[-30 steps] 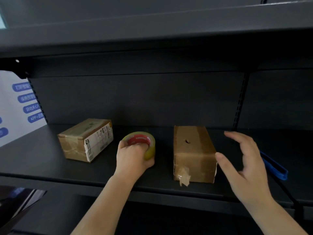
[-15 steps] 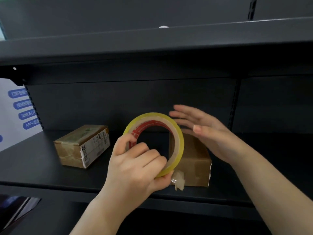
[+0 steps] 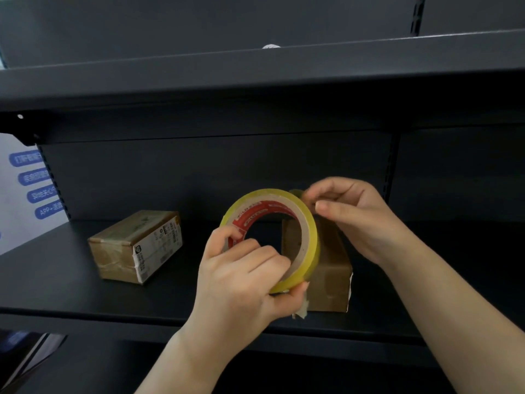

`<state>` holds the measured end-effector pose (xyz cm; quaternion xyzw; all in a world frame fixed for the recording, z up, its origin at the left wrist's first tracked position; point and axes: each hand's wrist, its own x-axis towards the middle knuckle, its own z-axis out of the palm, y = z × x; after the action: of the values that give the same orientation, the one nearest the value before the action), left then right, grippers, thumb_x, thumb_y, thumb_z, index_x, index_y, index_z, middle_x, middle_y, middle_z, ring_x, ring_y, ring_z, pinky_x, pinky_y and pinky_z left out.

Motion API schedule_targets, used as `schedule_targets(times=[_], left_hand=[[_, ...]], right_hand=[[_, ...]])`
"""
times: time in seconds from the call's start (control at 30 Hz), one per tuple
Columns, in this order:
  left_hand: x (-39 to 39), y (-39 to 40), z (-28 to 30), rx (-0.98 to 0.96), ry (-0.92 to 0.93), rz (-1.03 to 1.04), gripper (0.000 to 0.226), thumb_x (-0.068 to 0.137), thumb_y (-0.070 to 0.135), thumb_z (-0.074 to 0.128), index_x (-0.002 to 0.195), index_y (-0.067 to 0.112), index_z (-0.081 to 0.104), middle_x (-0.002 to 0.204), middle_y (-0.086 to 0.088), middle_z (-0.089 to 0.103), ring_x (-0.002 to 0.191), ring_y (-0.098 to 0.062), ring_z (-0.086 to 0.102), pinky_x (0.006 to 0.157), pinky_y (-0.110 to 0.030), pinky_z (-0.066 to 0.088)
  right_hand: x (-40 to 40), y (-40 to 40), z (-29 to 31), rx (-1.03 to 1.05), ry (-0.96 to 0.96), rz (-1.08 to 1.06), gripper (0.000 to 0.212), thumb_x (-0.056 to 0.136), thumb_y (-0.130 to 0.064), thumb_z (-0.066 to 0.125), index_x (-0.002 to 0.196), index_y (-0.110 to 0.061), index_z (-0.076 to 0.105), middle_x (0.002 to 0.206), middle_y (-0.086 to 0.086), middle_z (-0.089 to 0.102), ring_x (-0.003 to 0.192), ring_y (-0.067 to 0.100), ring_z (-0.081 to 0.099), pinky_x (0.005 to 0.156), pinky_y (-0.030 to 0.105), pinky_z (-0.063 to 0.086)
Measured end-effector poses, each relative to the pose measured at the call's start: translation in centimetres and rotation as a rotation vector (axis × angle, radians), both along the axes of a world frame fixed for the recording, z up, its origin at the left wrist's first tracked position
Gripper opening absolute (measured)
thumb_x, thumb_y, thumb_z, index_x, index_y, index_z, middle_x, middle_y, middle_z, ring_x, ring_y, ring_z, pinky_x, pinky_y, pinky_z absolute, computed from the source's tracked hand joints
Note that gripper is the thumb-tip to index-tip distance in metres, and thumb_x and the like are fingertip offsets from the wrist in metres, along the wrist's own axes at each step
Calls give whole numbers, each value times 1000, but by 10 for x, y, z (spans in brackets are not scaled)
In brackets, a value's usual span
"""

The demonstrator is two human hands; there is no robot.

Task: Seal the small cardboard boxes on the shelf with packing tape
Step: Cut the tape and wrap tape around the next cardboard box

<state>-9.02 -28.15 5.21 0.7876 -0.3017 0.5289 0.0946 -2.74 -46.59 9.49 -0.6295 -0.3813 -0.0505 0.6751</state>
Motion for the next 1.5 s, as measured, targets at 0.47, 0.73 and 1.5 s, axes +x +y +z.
schedule_targets(times=[0.47,0.73,1.5], left_hand=[[-1,-8,-5,-117,194,-86,27,72,37,68,58,17,57,52,9,59,52,-4,52,67,-16,40],[-17,-26,23,-532,701,-266,37,72,61,54,71,24,56,57,1,61,47,-9,59,42,-18,46],[-41,-33,-4,-1161,1606,-865,40,73,37,67,99,8,63,66,-17,70,62,-27,68,65,-34,57]], right_hand=[[-3,2,4,-137,95,-152,17,66,-19,69,81,-10,72,78,-1,73,79,12,68,69,18,51],[0,6,34,-130,-16,-352,13,77,-8,68,68,-17,70,64,1,69,64,9,65,66,19,54],[107,-3,6,-767,303,-442,5,77,-24,74,79,-19,74,76,0,71,77,13,64,88,40,51]])
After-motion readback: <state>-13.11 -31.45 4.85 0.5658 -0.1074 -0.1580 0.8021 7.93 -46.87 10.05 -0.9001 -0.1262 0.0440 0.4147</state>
